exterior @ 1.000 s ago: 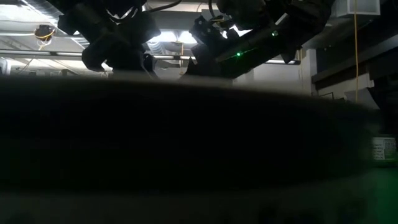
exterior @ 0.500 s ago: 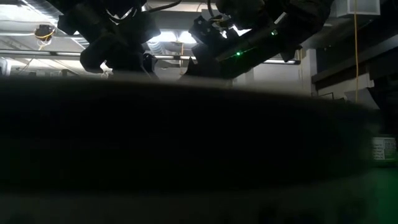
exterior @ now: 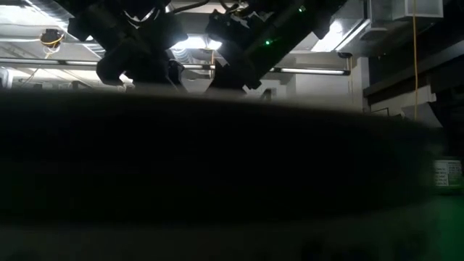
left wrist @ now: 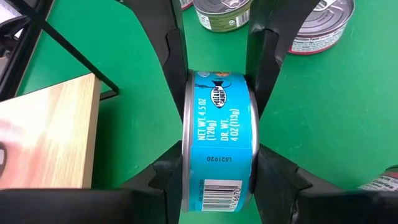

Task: Stack canned seafood by type on shelf
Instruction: Stack the yellow blue tuna can on top of the other yellow blue tuna cans on the shelf

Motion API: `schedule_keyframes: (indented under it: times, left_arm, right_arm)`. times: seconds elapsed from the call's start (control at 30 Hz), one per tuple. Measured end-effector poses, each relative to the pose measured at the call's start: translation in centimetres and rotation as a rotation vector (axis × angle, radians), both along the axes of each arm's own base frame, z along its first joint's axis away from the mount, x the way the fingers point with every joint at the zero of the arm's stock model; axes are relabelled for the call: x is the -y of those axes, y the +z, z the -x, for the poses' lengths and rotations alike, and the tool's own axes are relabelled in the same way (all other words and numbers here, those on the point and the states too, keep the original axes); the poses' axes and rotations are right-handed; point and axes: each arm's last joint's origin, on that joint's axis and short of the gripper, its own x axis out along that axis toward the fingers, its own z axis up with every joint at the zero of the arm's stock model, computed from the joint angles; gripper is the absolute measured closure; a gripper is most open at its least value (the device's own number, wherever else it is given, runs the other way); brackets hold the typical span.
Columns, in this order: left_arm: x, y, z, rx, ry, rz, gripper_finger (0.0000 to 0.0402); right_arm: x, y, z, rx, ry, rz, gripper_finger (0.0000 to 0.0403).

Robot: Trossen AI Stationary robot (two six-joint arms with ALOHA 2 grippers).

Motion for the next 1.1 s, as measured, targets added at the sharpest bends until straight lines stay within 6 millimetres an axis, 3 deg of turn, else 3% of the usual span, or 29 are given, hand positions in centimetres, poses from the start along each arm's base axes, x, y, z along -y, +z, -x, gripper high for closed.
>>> schedule_keyframes:
  times: [0.1,0.37,0.57,0.83,1.1]
  left_arm:
    - [0.0,0.0,0.0,0.002,0.005,-0.003,0.0260]
    - [0.0,-0.1,0.1,-0.010,0.012,-0.007,0.0260]
    - [-0.1,-0.1,0.1,-0.010,0.042,-0.032,0.0260]
    - [-0.5,1.4,0.7,0.041,0.110,-0.132,0.0260]
    - [-1.8,4.3,2.2,0.120,0.227,-0.336,0.0260]
  right_arm:
    - [0.0,0.0,0.0,-0.009,-0.004,-0.001,0.0241]
    - [0.2,-0.1,0.1,-0.012,-0.067,0.036,0.0139]
    - [0.2,0.2,0.7,-0.053,-0.055,0.033,0.0095]
    - [0.5,5.1,3.8,-0.059,-0.052,0.032,0.0086]
    - [0.9,10.6,8.0,-0.003,-0.049,0.022,0.0086]
